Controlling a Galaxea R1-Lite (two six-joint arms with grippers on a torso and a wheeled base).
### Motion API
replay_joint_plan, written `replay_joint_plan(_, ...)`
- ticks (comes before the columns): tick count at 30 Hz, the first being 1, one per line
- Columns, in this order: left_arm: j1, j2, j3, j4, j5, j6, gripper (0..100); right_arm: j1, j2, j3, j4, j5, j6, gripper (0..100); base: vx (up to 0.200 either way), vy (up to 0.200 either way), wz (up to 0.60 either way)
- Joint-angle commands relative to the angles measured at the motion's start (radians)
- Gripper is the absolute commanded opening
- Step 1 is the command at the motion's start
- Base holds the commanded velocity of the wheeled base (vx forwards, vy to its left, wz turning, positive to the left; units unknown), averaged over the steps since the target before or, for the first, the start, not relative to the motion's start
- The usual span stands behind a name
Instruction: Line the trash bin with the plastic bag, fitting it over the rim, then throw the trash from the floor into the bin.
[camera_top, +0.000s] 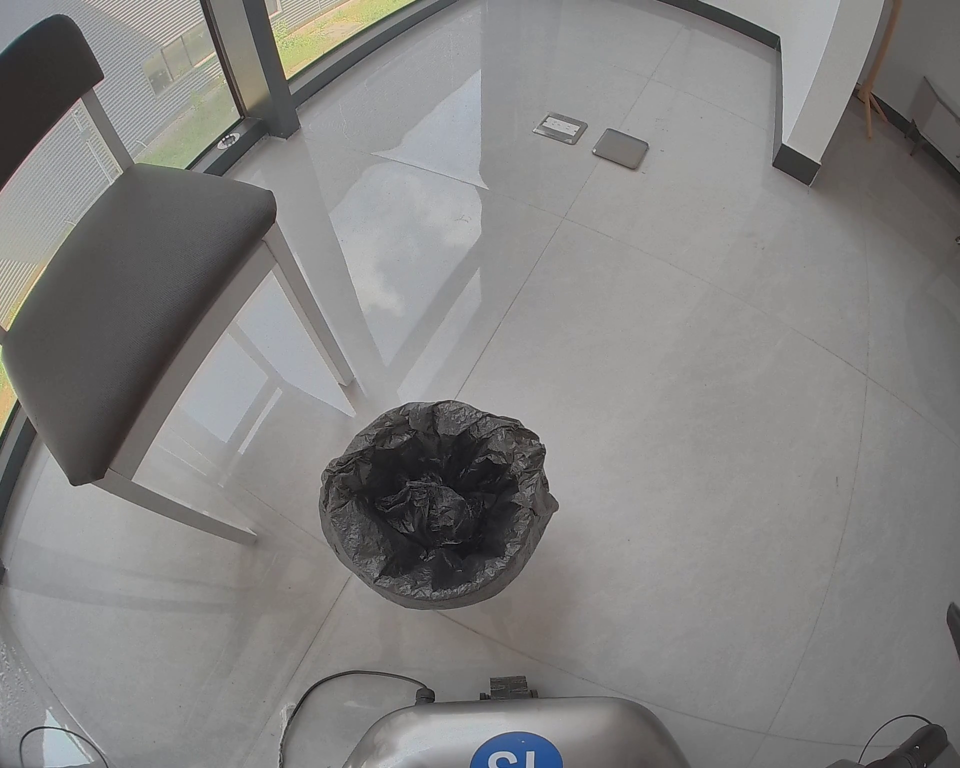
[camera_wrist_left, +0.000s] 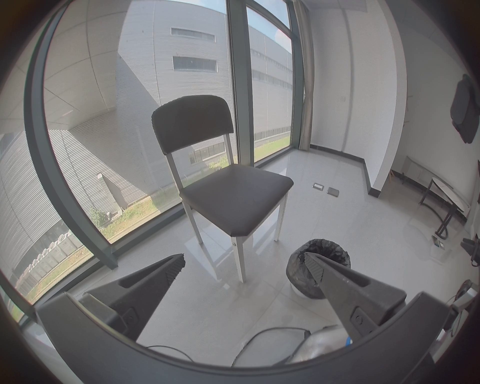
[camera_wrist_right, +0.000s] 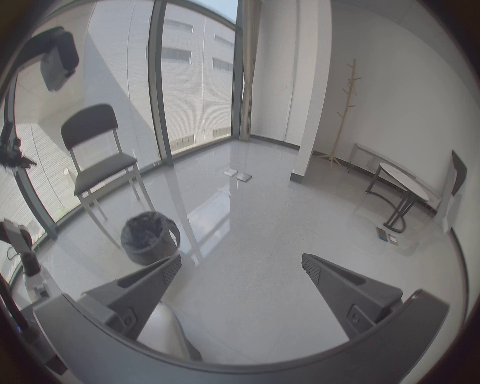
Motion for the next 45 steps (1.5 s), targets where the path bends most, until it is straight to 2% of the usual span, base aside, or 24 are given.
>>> replay_joint_plan(1,0.086,-0.304,0.078,0.124,-0.005,-0.030,100,-0.008,-0.327,0.027,0.155,-0.009,0.097,100,0.000,0.000,0.00)
replay_joint_plan(2,0.086,-0.308,0.081,0.124,-0.005,-0.032,100,-0.008,-0.327,0.027,0.155,-0.008,0.101,100,0.000,0.000,0.00)
replay_joint_plan(4,0.073,-0.414,0.142,0.114,-0.038,-0.036,100,-0.008,-0.329,0.049,0.138,-0.002,0.172,100,0.000,0.000,0.00)
replay_joint_plan(9,0.083,-0.564,0.250,0.118,-0.051,-0.026,100,-0.009,-0.332,0.119,0.044,0.003,0.213,100,0.000,0.000,0.00)
replay_joint_plan(11,0.083,-0.623,0.294,0.107,-0.052,-0.007,100,-0.009,-0.332,0.164,-0.039,0.032,0.239,100,0.000,0.000,0.00)
replay_joint_plan(14,0.083,-0.696,0.375,0.081,-0.054,-0.001,100,-0.009,-0.332,0.260,-0.209,0.135,0.340,100,0.000,0.000,0.00)
replay_joint_plan(16,0.081,-0.742,0.441,0.039,-0.043,0.001,100,-0.011,-0.332,0.329,-0.309,0.150,0.356,100,0.000,0.000,0.00)
replay_joint_plan(19,0.072,-0.771,0.535,-0.056,-0.029,-0.001,100,-0.014,-0.349,0.407,-0.394,0.150,0.325,100,0.000,0.000,0.00)
replay_joint_plan(22,0.072,-0.771,0.584,-0.123,-0.011,-0.001,100,-0.017,-0.353,0.447,-0.419,0.136,0.287,100,0.000,0.000,0.00)
replay_joint_plan(23,0.070,-0.771,0.636,-0.185,-0.014,0.001,100,-0.017,-0.353,0.472,-0.442,0.109,0.264,100,0.000,0.000,0.00)
replay_joint_plan(27,0.070,-0.771,0.737,-0.280,-0.009,0.001,100,-0.017,-0.353,0.553,-0.496,0.053,0.199,100,0.000,0.000,0.00)
replay_joint_plan(29,0.070,-0.771,0.796,-0.324,-0.008,0.001,100,-0.017,-0.353,0.553,-0.494,-0.005,0.161,100,0.000,0.000,0.00)
replay_joint_plan(34,0.070,-0.771,0.923,-0.438,-0.012,-0.001,100,-0.017,-0.353,0.553,-0.493,-0.066,0.158,100,0.000,0.000,0.00)
replay_joint_plan(38,0.070,-0.771,1.009,-0.521,-0.017,0.007,100,-0.017,-0.353,0.553,-0.493,-0.068,0.161,100,0.000,0.000,0.00)
replay_joint_plan(39,0.070,-0.771,1.069,-0.574,-0.011,0.040,100,-0.017,-0.353,0.553,-0.493,-0.068,0.161,100,0.000,0.000,0.00)
replay_joint_plan(41,0.070,-0.771,1.095,-0.654,-0.032,0.045,100,-0.017,-0.353,0.553,-0.493,-0.069,0.161,100,0.000,0.000,0.00)
replay_joint_plan(45,0.070,-0.771,1.107,-0.672,-0.106,0.047,100,-0.017,-0.353,0.553,-0.491,-0.069,0.175,100,0.000,0.000,0.00)
